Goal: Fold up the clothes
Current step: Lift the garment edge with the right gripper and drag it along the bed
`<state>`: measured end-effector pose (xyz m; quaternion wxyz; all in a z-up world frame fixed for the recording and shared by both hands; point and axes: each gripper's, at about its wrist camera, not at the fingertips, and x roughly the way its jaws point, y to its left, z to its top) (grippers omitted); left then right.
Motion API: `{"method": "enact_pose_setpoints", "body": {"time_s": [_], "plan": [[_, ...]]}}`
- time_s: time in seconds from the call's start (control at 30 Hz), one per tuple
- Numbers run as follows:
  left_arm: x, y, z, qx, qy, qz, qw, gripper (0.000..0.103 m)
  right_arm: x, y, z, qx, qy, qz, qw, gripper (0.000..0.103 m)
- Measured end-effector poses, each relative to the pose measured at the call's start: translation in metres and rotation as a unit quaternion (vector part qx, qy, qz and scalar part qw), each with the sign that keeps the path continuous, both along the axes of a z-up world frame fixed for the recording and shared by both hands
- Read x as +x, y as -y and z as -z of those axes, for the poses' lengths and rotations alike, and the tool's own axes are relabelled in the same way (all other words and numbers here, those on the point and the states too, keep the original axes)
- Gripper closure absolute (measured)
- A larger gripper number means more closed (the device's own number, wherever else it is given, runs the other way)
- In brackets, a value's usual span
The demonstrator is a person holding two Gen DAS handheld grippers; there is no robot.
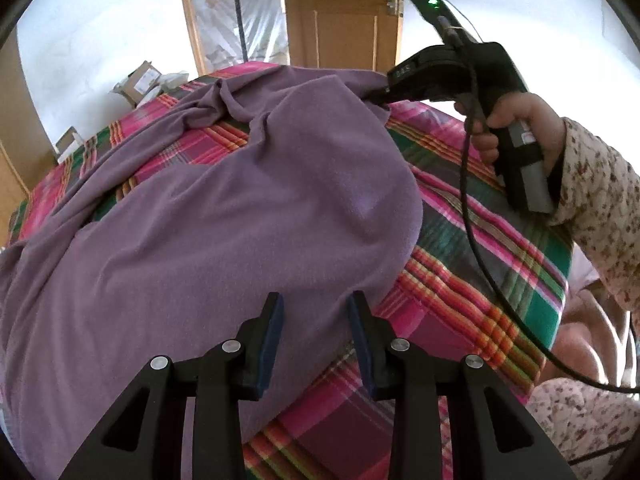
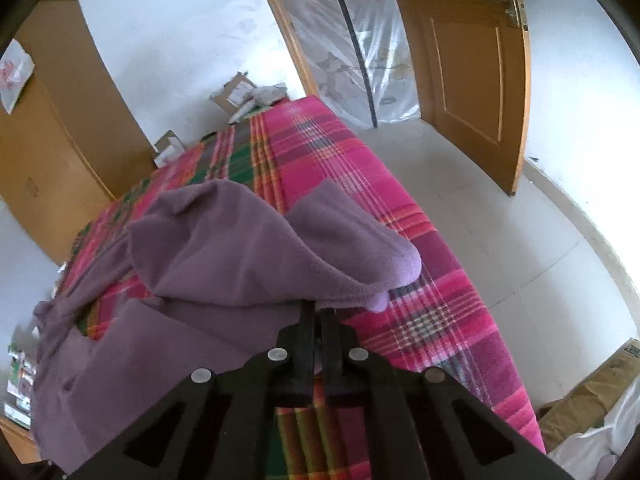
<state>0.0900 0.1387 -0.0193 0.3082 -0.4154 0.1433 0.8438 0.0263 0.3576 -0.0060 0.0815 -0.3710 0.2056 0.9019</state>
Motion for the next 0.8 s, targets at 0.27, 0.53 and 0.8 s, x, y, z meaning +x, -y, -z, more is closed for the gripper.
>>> {"method": "enact_pose_setpoints", "body": {"time_s": [0.27, 0.53, 0.8], "plan": [[-0.012, 0.001, -0.002, 0.025, 0.020, -0.012, 0.9994, 0.096, 0.023, -0.012, -0.029, -0.009, -0.046, 0.007, 0.999, 0.101], [-0.012, 0.012, -0.013, 0.063, 0.028, -0.015, 0.9975, 0.099, 0.067, -0.038, -0.052, -0.009, -0.086, 0.056, 0.995, 0.101], [-0.011, 0.006, -0.011, 0.064, 0.030, -0.015, 0.9974, 0.098, 0.119, -0.061, -0.068, 0.020, -0.107, 0.115, 0.987, 0.101]]}}
